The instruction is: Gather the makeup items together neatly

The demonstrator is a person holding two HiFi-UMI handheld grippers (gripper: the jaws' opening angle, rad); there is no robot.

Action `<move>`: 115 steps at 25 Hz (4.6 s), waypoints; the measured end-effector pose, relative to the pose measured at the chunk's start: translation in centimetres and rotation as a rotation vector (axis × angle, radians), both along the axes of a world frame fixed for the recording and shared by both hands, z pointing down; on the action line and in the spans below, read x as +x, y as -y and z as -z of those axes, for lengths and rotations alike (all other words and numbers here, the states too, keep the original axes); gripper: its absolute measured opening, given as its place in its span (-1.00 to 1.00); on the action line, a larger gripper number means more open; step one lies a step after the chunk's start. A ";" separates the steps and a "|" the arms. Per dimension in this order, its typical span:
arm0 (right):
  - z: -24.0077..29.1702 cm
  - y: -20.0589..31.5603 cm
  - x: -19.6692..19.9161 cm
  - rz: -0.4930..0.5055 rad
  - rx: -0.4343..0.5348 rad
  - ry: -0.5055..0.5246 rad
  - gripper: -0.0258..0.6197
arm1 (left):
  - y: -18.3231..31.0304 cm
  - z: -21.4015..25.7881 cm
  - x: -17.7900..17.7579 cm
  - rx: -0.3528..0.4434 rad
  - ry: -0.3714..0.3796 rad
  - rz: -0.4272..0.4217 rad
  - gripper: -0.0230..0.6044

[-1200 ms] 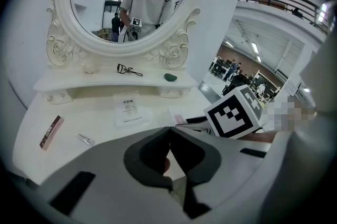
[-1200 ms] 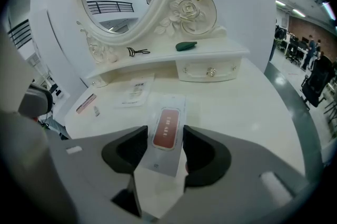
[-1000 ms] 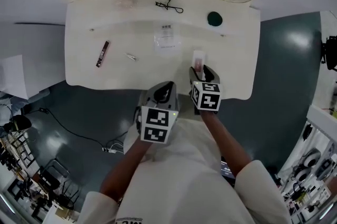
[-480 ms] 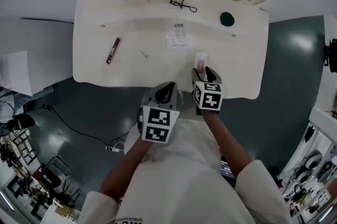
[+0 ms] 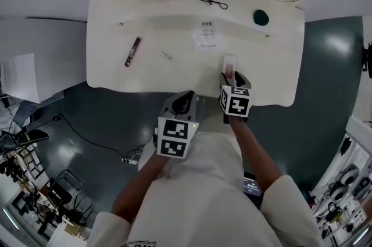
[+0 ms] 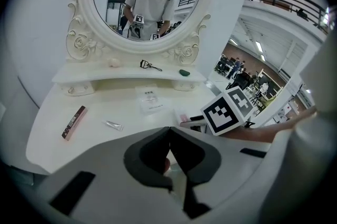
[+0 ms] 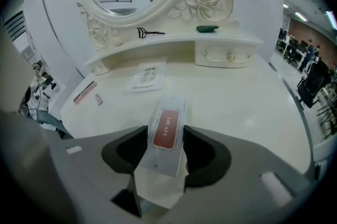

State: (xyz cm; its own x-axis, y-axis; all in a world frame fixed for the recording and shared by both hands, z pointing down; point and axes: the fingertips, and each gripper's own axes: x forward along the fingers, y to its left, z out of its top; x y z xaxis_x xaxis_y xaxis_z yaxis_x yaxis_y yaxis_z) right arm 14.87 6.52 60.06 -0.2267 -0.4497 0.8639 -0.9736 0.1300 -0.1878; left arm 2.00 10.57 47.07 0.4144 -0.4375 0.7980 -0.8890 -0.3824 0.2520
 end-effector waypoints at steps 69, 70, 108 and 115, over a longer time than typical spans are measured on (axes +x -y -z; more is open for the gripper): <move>5.0 4.7 -8.6 0.171 0.213 -0.125 -0.52 | -0.2 -0.9 -6.6 0.023 -0.115 0.014 -0.89; 5.2 5.0 -8.5 0.181 0.220 -0.135 -0.52 | -0.4 -1.1 -6.7 0.021 -0.115 0.012 -0.89; 0.0 8.7 -13.7 0.535 0.252 -0.385 -0.49 | -1.6 -5.4 -9.5 -0.084 -0.104 0.073 -0.90; -0.4 9.1 -12.9 0.559 0.260 -0.453 -0.64 | -1.8 -5.6 -9.7 -0.089 -0.102 0.085 -0.89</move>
State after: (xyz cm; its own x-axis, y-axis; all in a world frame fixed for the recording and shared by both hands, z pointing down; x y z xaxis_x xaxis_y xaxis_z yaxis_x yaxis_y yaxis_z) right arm 1.97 -2.56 60.49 -0.1287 -0.5743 0.8085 -0.7247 0.6109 0.3186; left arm -7.74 12.36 52.67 0.4599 -0.4037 0.7909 -0.8852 -0.2793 0.3721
